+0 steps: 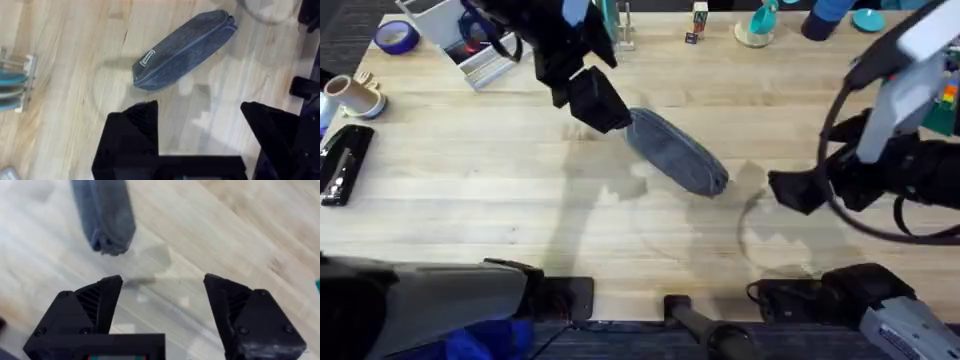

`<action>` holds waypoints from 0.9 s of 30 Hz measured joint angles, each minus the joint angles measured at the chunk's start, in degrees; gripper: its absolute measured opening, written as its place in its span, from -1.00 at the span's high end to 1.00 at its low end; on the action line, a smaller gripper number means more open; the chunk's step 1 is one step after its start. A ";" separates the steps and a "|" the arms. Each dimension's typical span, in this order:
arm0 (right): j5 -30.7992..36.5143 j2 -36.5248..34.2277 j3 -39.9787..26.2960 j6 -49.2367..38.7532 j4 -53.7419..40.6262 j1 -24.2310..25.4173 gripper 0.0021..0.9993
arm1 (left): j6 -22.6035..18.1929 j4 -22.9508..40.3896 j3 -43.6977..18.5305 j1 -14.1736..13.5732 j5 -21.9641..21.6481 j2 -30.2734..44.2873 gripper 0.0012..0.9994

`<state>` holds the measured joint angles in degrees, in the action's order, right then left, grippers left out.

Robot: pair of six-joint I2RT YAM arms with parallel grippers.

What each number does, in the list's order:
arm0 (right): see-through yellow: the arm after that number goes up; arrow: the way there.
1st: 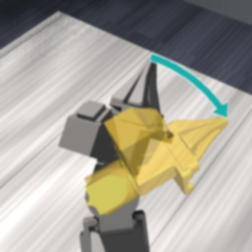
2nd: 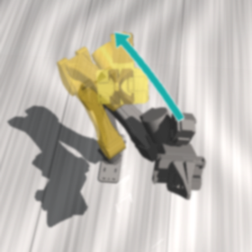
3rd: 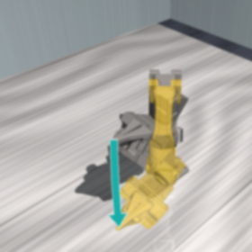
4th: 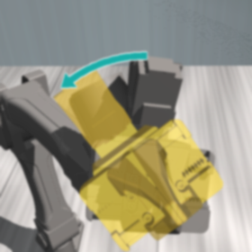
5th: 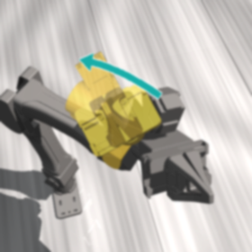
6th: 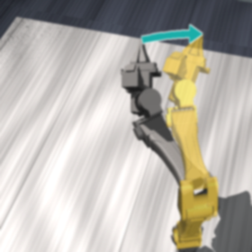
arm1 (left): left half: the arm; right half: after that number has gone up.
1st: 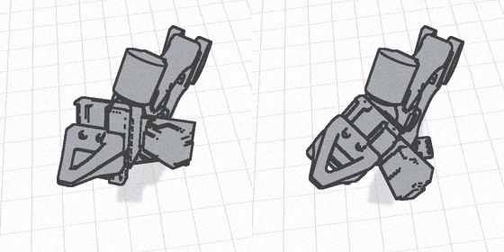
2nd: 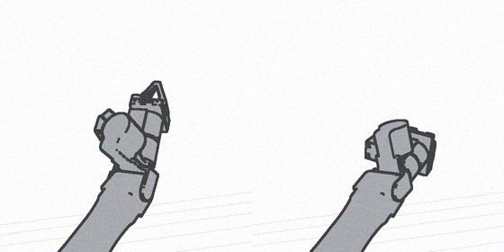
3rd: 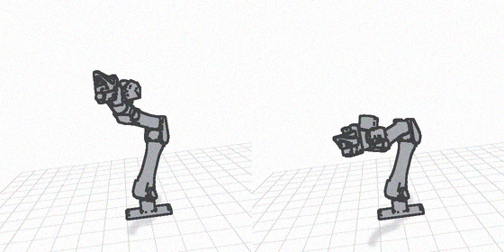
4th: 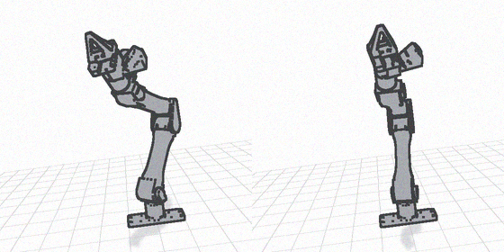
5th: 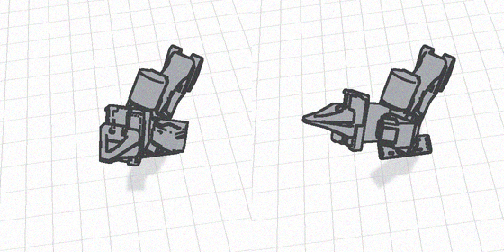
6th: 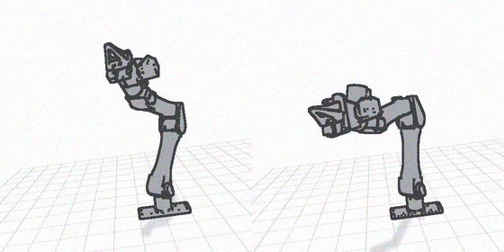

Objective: Unzip the bag, pick up the pens from the table one at a time and place them inside, then zip the bag closed.

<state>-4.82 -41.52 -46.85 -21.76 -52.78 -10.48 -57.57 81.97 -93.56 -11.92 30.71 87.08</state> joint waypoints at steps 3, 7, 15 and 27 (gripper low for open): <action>2.62 1.27 0.00 7.26 0.57 0.00 -1.00 | 2.54 0.15 0.00 0.00 -0.63 -1.76 -1.00; 6.24 1.81 0.00 17.27 0.95 0.00 -1.00 | 6.12 0.37 0.00 0.00 -2.30 -3.96 -1.00; 9.64 1.81 0.00 30.20 1.85 0.00 -0.99 | 12.37 1.03 0.00 0.00 -5.54 -9.39 -1.00; 9.80 1.81 0.00 32.89 1.74 0.00 -0.99 | 14.57 1.40 0.00 0.00 -6.55 -15.79 -0.99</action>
